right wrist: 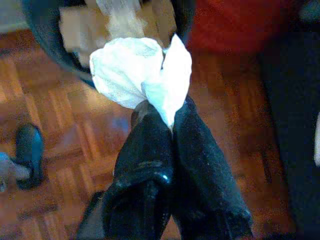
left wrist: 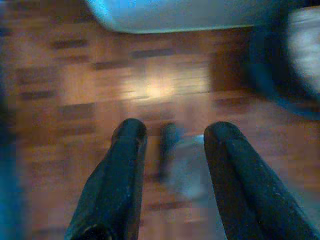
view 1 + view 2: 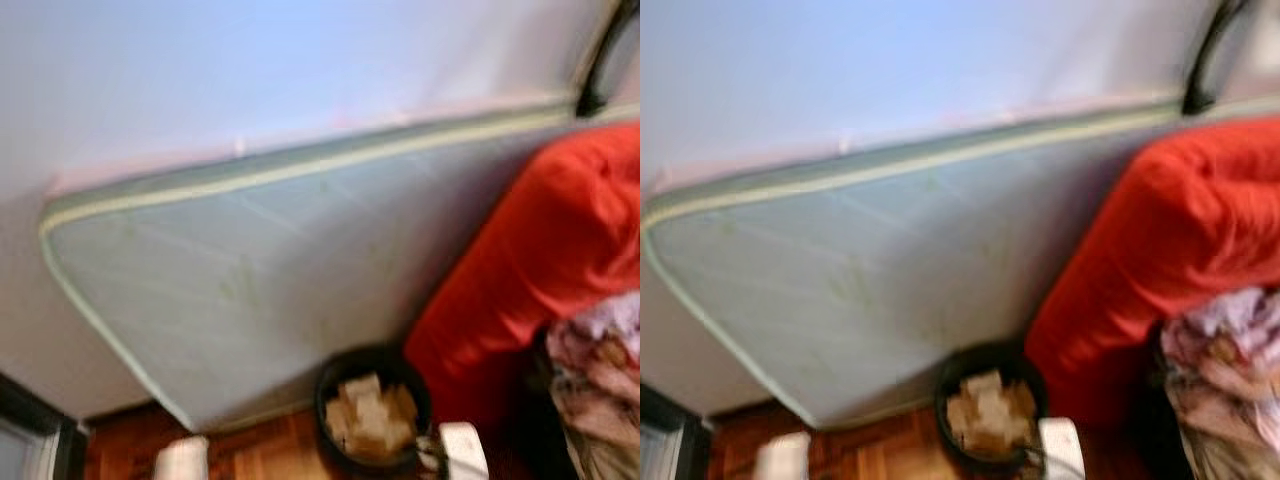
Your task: Clean up the room
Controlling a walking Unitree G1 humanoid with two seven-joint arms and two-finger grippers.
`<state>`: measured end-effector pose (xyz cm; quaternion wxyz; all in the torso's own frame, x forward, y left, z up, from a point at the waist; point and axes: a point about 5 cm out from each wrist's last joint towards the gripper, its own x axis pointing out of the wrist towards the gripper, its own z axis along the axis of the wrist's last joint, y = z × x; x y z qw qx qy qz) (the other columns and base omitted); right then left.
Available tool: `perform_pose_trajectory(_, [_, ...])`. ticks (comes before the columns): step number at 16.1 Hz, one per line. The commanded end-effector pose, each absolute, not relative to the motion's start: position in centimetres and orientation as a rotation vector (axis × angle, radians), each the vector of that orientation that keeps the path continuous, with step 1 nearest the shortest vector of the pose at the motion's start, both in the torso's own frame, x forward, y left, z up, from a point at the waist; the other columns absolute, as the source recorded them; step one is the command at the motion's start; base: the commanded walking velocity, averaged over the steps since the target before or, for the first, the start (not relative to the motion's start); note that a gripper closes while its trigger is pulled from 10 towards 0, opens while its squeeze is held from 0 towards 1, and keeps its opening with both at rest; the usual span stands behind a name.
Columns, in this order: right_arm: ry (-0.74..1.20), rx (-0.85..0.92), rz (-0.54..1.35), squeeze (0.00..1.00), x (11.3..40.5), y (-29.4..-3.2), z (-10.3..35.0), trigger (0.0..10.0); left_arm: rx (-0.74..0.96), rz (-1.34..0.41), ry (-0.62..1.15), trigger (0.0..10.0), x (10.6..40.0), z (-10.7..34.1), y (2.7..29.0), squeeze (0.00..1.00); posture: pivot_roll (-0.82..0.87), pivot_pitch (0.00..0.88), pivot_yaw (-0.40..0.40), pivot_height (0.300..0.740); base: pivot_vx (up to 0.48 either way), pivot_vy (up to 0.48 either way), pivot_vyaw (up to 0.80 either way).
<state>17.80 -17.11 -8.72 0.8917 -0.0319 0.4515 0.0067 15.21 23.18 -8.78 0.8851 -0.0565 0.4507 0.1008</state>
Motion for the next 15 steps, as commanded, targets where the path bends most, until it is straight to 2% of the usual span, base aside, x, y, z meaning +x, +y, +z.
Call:
perform_pose_trajectory(1, [0.967,-0.089,0.024,0.0,16.8,-17.5,-9.1,10.0,-0.121,0.198,0.923,10.0,15.7,-8.5,23.6,0.0,0.04,0.0,-0.004,0.74,0.27,0.0,0.0])
perform_pose_trajectory(4, [0.95,-0.094,0.03,0.0,17.0,-17.5,-9.0,10.0,-0.128,0.203,0.92,10.0,15.6,-8.4,23.8,0.0,0.04,0.0,-0.009,0.74,0.271,0.0,0.0])
perform_pose_trajectory(7, [0.949,-0.082,0.04,0.0,17.1,-17.3,-9.0,10.0,-0.147,0.163,0.932,10.0,16.1,-9.1,19.6,0.0,0.04,0.001,-0.014,0.74,0.269,0.0,0.19])
perform_pose_trajectory(9, [0.945,-0.093,0.042,0.0,17.2,-17.3,-8.9,10.0,-0.156,0.155,0.934,10.0,16.4,-9.2,18.4,0.0,0.04,0.004,-0.015,0.74,0.251,0.0,0.0])
perform_pose_trajectory(12, [0.916,-0.098,0.1,0.0,17.7,-16.9,-8.7,10.0,-0.152,0.155,0.923,10.0,17.3,-8.8,18.2,0.0,0.04,0.008,-0.013,0.74,0.17,0.0,0.47])
perform_pose_trajectory(15, [0.889,-0.07,0.134,0.0,18.4,-16.5,-8.3,10.0,-0.148,0.171,0.891,10.0,17.9,-8.3,20.2,0.0,0.04,0.012,-0.014,0.74,0.0,0.0,0.18])
